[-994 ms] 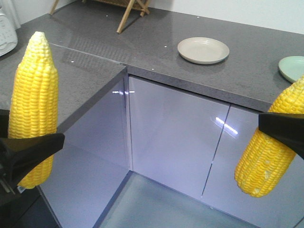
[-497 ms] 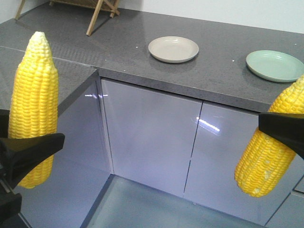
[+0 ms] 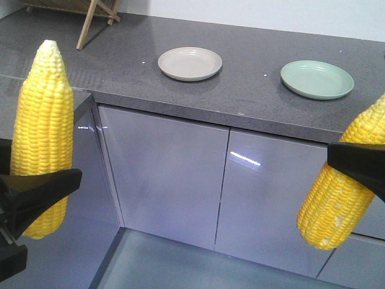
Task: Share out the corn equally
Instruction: 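Drive the base up to the counter with the empty white and green plates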
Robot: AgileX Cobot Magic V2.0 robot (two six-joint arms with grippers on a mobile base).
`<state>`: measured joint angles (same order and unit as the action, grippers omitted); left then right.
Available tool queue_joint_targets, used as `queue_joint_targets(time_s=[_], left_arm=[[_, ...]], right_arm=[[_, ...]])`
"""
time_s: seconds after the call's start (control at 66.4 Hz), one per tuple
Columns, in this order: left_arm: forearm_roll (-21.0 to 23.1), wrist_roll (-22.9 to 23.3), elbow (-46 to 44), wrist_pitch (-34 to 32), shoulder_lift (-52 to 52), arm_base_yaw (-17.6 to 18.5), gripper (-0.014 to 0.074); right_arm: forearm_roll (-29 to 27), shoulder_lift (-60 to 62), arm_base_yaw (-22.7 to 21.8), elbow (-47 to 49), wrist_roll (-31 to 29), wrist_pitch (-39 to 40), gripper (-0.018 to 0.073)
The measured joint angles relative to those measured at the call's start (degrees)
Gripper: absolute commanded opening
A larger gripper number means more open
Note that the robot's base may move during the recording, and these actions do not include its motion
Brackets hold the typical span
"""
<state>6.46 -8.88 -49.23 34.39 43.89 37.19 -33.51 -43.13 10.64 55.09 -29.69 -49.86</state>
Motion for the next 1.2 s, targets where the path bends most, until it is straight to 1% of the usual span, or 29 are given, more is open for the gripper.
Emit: queue_joint_targets(time_s=[1.204], left_arm=[[0.0,0.0,0.0,0.0,0.0,0.0,0.0260]], right_arm=[[0.0,0.0,0.0,0.0,0.0,0.0,0.0196]])
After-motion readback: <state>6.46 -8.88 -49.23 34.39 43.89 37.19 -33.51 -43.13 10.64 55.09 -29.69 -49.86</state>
